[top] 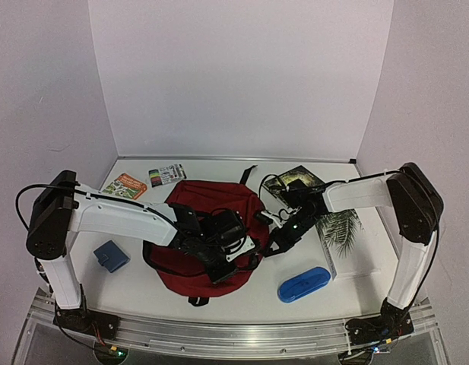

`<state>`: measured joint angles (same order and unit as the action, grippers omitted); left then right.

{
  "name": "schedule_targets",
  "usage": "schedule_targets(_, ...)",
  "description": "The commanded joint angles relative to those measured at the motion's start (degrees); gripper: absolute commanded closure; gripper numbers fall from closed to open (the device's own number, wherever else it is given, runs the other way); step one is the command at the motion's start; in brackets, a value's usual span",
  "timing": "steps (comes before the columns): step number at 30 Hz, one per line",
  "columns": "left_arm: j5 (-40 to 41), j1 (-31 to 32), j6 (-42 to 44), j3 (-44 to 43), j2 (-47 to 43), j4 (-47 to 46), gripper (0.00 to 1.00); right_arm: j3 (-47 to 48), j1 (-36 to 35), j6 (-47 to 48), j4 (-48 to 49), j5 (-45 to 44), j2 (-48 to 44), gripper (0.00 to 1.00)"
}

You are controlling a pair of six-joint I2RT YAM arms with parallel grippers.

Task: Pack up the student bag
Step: Unzip the student bag at the center of the board.

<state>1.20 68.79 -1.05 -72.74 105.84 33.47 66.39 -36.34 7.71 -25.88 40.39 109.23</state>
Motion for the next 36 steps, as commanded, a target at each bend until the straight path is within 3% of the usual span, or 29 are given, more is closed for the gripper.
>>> schedule_targets(1, -0.2, 0.1, 0.5, -1.1, -0.4, 3.2, 1.00, 2.8, 2.0, 3.3, -3.8, -8.6, 3.1, 1.00)
schedule_targets(7, 1.0, 0.1, 0.9, 0.2, -1.5, 3.5, 1.00, 7.3, 5.9, 2.8, -4.2, -14.3, 7.2, 1.00)
schedule_targets(15, 1.4, 0.1, 1.0, 1.5, -3.4, 1.8, 0.97, 13.2, 9.0, 2.1, -5.1, -14.4, 9.0, 1.00)
schedule_targets(19, 3.2, 0.0, 0.6, 2.5, -6.5, -1.0, 0.56, 15.2, 8.9, 2.5, -6.5, -10.4, 8.5, 1.00)
schedule_targets(21, 4.1, -0.1, 0.4, 3.5, -10.3, -2.0, 0.40, 15.7, 9.0, 3.4, -7.5, -8.9, 7.8, 0.98)
schedule_targets(24, 5.4, -1.2, -0.2, 5.4, -15.9, -2.0, 0.30, 15.7, 8.7, 5.3, -9.5, -6.9, 6.1, 0.86)
schedule_targets(27, 6.6, -2.2, -0.6, 7.4, -20.9, 0.3, 0.29, 14.5, 8.5, 7.2, -11.3, -4.5, 3.5, 0.57)
schedule_targets(29, 6.4, -2.8, -0.8, 8.6, -23.1, 1.6, 0.30, 13.5, 8.2, 8.1, -11.6, -3.5, 1.1, 0.45)
schedule_targets(32, 4.9, -3.1, -0.6, 10.1, -25.1, 3.1, 0.35, 12.5, 7.5, 8.6, -11.8, -2.5, -1.7, 0.35)
schedule_targets(36, 2.5, -3.5, 0.6, 11.3, -25.9, 5.1, 0.40, 11.7, 5.1, 8.9, -12.1, -2.0, -5.0, 0.29)
